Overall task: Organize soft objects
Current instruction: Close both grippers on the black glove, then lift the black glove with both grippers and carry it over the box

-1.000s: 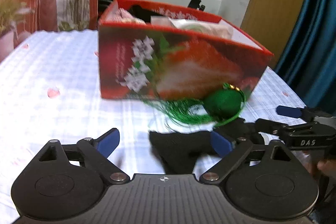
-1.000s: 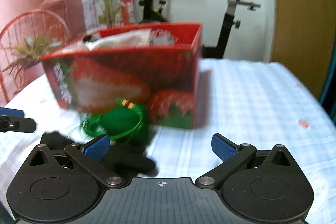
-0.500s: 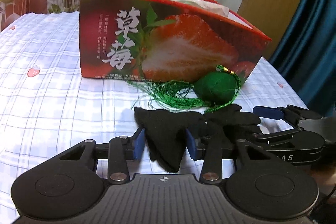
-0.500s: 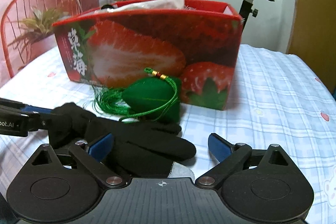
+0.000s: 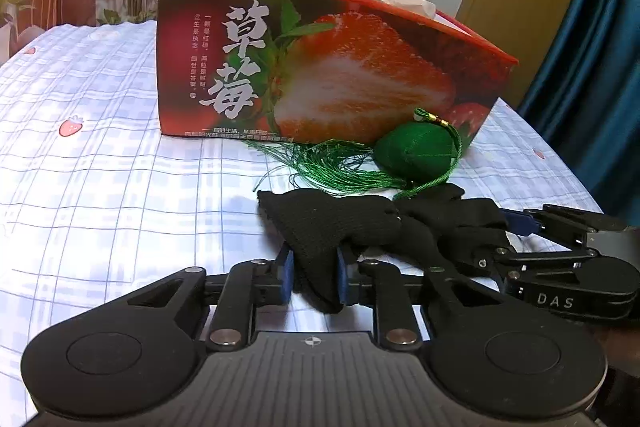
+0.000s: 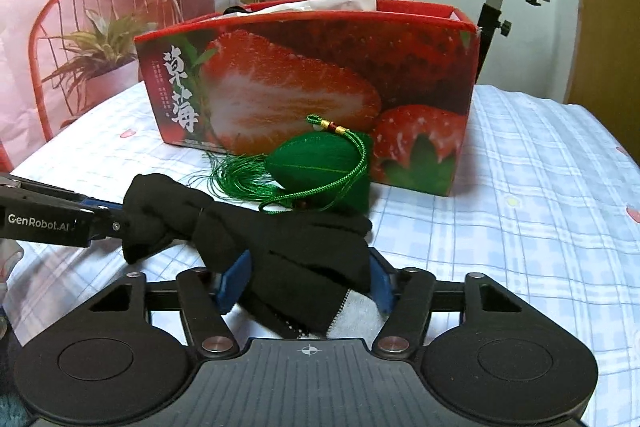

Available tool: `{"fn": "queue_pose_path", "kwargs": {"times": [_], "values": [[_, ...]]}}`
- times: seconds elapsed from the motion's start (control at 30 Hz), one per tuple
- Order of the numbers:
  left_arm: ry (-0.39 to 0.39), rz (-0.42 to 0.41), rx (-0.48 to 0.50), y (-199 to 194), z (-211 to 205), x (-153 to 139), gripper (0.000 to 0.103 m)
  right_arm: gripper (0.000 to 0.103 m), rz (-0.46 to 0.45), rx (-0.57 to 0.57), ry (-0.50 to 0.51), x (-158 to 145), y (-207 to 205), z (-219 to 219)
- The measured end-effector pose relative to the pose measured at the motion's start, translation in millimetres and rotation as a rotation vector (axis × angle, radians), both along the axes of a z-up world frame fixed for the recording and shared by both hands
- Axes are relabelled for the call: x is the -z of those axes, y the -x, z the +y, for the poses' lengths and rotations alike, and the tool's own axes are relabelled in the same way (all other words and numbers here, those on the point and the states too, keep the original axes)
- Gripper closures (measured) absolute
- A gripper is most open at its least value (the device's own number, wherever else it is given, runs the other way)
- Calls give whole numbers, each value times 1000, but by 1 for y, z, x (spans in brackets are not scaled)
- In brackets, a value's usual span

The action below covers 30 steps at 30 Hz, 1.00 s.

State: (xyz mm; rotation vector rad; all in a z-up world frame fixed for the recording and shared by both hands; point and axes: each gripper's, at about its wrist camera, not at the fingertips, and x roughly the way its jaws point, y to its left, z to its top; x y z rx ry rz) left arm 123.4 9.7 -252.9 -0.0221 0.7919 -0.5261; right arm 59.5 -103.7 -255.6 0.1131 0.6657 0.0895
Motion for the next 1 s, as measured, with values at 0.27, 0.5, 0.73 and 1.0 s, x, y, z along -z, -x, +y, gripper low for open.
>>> {"fn": "queue_pose_path", "kwargs": {"times": [0.27, 0.5, 0.73, 1.0], "values": [[-3, -17, 2, 16, 5, -6, 83, 64, -20, -35, 4, -1, 9, 4], [15, -5, -1, 15, 12, -4, 84, 69, -28, -30, -31, 0, 13, 0], [18, -13, 0, 15, 12, -5, 84, 76, -30, -31, -52, 0, 13, -3], [29, -54, -4, 21, 15, -15, 85, 89, -71, -37, -55, -7, 18, 1]]}}
